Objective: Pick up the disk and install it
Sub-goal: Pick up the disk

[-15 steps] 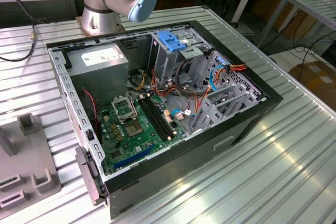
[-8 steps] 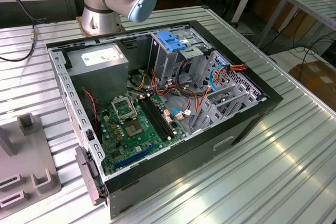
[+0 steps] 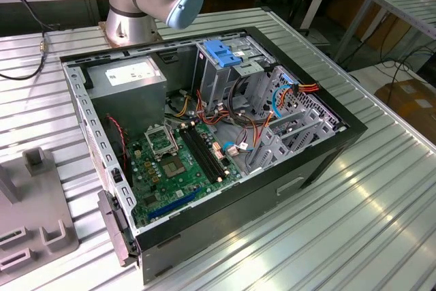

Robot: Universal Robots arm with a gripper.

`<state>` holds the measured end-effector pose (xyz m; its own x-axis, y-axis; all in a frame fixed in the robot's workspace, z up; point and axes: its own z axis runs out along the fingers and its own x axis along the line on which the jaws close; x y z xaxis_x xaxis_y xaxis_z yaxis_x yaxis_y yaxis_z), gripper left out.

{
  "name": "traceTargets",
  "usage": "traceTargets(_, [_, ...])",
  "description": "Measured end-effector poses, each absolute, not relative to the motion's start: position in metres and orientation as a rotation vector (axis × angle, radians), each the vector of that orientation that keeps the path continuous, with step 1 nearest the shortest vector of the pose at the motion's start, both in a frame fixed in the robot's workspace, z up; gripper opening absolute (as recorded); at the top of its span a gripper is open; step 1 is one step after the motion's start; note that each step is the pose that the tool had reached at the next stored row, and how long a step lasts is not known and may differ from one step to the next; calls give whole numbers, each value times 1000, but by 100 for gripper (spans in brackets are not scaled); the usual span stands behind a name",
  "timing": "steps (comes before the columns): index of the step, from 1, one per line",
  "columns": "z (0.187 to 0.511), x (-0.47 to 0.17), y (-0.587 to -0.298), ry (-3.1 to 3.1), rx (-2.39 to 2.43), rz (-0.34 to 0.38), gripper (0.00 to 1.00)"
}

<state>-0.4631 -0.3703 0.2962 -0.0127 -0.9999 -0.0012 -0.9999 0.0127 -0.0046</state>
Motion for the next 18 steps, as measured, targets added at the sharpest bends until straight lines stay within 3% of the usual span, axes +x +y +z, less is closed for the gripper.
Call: traceTargets(18, [319, -463, -370, 2235, -2202, -4, 37])
